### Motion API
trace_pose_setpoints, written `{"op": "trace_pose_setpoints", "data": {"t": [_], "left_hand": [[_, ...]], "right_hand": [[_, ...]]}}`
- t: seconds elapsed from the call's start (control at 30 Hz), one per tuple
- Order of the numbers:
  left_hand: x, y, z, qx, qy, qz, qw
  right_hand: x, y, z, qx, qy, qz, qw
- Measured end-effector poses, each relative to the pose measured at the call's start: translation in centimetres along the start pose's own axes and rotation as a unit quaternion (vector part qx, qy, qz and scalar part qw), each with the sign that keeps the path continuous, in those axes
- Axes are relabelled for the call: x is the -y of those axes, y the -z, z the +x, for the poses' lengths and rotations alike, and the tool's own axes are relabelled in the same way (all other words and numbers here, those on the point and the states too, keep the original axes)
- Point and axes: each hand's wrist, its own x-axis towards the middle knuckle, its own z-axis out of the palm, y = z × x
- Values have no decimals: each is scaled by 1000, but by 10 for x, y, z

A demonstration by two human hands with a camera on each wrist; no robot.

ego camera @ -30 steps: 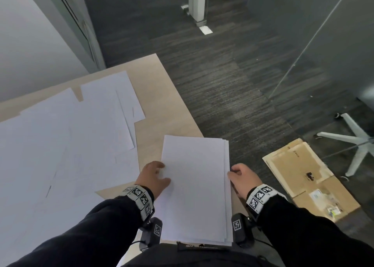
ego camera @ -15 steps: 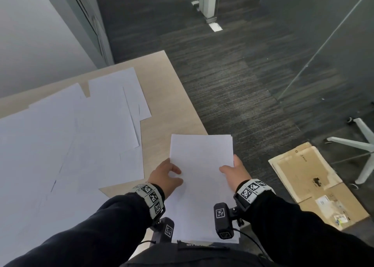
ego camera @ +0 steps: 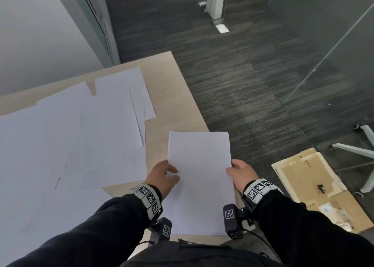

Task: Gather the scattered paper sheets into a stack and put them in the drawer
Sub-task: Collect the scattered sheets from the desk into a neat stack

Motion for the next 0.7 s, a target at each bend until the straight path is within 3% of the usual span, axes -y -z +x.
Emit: {"op": "trace_pose_setpoints", "data": {"t": [0.1,0.17,0.3,0.53,0.7], "left_hand": [[0,8,0,6,16,-2,1000],[3,17,-2,-5,34,-17,999],[22,46,-12,-35,47,-13,998],[83,106,-40,-86,79,19,993],[131,142,-47,-122,81,13,989]], "right_hand": [[5,2,3,-3,1,-23,1000],[14,2,5,-46,7,-51,998],[43,-13,-1,-86,76,-58,992],[93,-94,-14,72,118,-65,988],[112,-162,-17,126,114,-74,983]]}}
